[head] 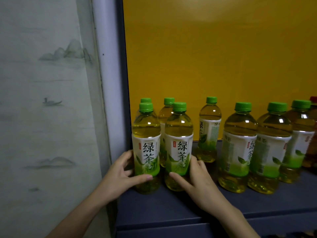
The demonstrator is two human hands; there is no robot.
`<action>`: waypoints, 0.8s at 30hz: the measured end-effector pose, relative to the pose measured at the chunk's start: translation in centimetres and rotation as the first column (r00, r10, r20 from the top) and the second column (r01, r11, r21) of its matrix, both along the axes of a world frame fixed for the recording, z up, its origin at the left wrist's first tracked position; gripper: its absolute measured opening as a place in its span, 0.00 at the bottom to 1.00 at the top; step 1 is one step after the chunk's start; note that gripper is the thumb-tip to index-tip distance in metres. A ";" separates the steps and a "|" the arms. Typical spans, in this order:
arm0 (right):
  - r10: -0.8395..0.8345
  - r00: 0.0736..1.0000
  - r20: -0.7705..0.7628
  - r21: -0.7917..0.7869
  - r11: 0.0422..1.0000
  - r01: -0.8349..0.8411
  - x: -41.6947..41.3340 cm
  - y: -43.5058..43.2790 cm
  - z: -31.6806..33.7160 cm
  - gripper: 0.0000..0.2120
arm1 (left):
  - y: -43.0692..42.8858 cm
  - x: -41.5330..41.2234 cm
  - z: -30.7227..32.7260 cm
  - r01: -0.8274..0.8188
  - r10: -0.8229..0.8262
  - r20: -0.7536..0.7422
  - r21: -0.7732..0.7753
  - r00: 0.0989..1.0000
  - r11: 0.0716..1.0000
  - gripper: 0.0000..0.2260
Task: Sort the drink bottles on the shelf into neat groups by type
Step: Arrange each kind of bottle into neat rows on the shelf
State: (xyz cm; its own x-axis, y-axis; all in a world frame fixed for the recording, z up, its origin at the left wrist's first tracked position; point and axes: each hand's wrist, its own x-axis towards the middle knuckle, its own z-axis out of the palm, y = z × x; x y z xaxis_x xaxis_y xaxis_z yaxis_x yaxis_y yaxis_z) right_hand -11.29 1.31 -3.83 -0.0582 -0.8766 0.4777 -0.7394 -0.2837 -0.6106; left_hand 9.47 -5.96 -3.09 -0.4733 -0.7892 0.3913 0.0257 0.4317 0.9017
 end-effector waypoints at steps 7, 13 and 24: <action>0.020 1.000 0.021 0.035 0.999 -0.020 0.6 -0.8 -0.2 0.24 | -1.3 0.3 -0.3 0.026 -0.024 -0.027 0.074 0.999 0.997 0.43; -0.015 0.982 0.188 0.017 1.000 0.012 -0.7 0.1 -0.1 0.27 | 0.0 0.2 -0.4 -0.238 0.239 -0.010 -0.139 0.971 0.961 0.37; -0.016 0.967 0.253 0.045 0.999 0.005 -7.2 0.8 0.5 0.28 | 5.4 -7.3 2.1 -0.051 0.316 0.200 -0.770 0.928 0.636 0.07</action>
State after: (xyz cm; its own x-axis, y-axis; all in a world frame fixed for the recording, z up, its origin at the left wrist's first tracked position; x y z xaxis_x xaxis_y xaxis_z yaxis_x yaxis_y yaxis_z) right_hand -18.47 2.10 -3.32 -0.1818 -0.8948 0.4079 -0.5623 -0.2457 -0.7896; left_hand 2.15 -0.56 -1.00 -0.5435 -0.3764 0.7503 -0.3318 0.9174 0.2198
